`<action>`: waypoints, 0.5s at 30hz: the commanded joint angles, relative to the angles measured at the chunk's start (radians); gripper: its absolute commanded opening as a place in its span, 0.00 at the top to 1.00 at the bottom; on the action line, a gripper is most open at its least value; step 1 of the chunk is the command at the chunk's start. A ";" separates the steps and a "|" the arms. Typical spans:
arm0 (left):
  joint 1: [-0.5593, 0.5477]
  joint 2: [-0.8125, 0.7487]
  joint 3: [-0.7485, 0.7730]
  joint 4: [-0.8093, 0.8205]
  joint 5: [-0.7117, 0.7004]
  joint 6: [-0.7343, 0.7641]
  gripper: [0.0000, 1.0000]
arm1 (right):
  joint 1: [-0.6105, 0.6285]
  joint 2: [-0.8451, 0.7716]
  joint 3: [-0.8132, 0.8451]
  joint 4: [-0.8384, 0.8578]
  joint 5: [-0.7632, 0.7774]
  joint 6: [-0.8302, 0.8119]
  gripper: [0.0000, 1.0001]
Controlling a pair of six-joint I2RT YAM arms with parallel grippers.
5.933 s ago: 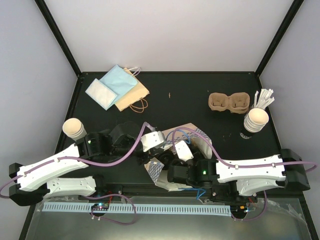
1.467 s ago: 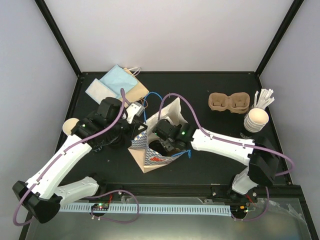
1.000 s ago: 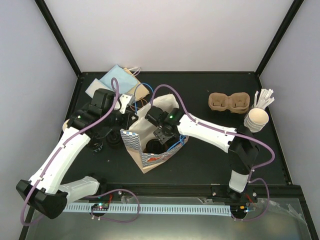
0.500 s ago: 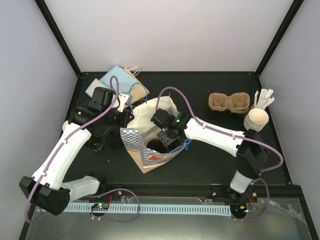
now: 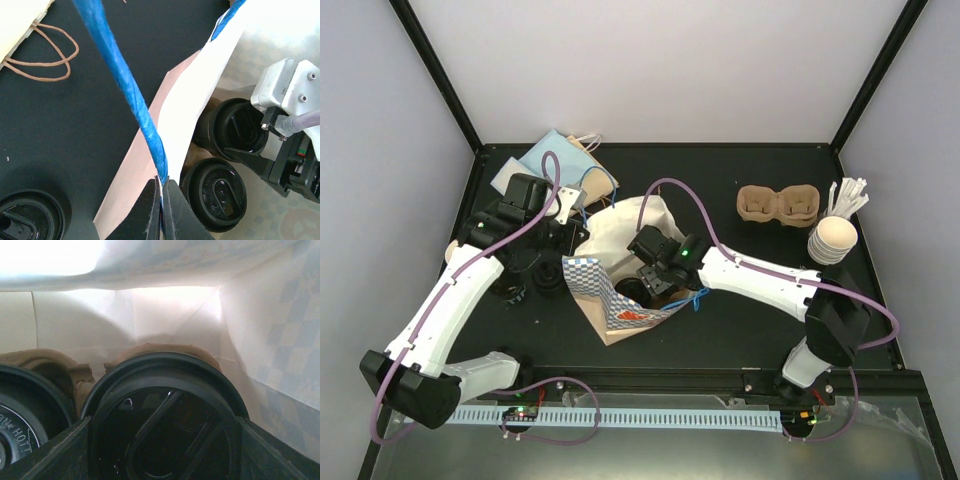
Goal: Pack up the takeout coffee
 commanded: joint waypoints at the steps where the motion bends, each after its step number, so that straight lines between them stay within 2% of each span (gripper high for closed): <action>1: 0.008 0.012 0.032 -0.034 0.036 0.022 0.99 | 0.021 0.128 -0.125 -0.180 -0.059 0.040 0.55; 8: 0.009 0.016 0.036 -0.037 0.074 0.033 0.98 | 0.023 0.111 -0.110 -0.203 -0.016 0.038 0.55; 15: 0.008 0.006 0.044 -0.037 0.096 0.038 0.97 | -0.011 0.048 -0.057 -0.188 -0.053 0.023 0.53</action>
